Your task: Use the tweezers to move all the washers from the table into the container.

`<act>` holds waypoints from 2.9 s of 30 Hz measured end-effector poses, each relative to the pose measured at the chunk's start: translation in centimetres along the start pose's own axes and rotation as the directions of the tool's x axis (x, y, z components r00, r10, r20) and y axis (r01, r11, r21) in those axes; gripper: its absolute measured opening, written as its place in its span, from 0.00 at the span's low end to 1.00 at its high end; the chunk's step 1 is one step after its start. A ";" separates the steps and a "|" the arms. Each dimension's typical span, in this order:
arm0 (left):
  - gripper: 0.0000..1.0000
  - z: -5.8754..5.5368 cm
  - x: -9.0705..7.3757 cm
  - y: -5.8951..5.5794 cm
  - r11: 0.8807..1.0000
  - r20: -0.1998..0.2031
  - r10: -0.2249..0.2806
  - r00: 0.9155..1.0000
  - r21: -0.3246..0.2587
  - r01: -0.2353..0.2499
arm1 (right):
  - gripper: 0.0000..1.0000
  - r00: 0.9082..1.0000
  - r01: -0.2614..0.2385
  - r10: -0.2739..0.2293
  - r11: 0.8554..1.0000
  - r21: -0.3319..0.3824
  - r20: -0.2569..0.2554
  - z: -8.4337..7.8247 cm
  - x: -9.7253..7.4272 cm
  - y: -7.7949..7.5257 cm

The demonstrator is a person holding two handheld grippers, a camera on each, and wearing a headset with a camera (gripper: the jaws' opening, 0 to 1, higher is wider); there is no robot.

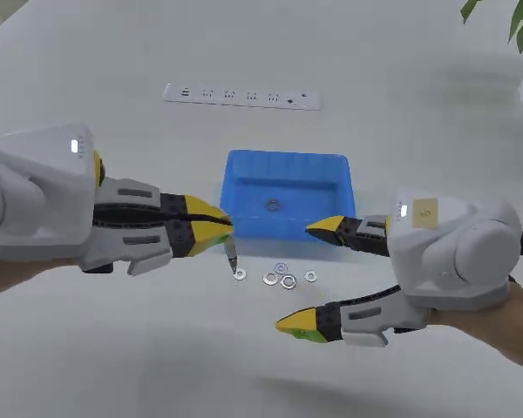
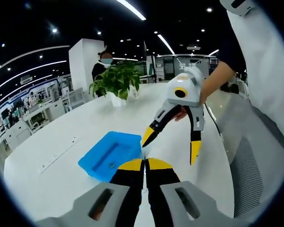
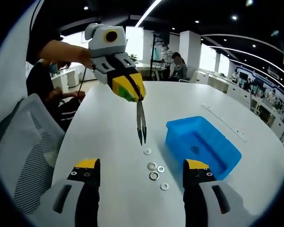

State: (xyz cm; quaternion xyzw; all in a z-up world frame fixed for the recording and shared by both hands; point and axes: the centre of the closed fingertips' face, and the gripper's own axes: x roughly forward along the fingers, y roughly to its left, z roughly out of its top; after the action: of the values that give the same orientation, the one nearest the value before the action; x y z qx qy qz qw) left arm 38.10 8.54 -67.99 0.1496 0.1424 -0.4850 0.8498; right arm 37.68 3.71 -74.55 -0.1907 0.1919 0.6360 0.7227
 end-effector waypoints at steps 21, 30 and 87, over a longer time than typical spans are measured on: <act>0.05 -1.0 1.2 0.2 0.999 -0.002 -0.022 1.000 -0.038 0.022 | 0.81 0.998 0.045 -0.041 0.995 0.090 -0.048 -3.2 -1.3 1.1; 0.05 -1.4 1.1 0.3 0.999 -0.012 -0.017 1.000 -0.028 0.016 | 0.81 0.998 0.045 -0.040 0.992 0.118 -0.047 -3.4 -1.5 1.2; 0.05 -1.8 1.2 0.1 0.995 -0.021 -0.075 0.997 -0.074 0.074 | 0.15 0.959 -0.269 0.258 0.958 -0.097 -0.117 1.2 8.1 0.6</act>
State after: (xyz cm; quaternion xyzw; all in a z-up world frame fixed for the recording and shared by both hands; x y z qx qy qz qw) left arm 38.57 8.32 -70.09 0.1189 0.1756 -0.5090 0.8342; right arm 38.10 11.24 -77.73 -0.2362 0.2168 0.7257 0.6088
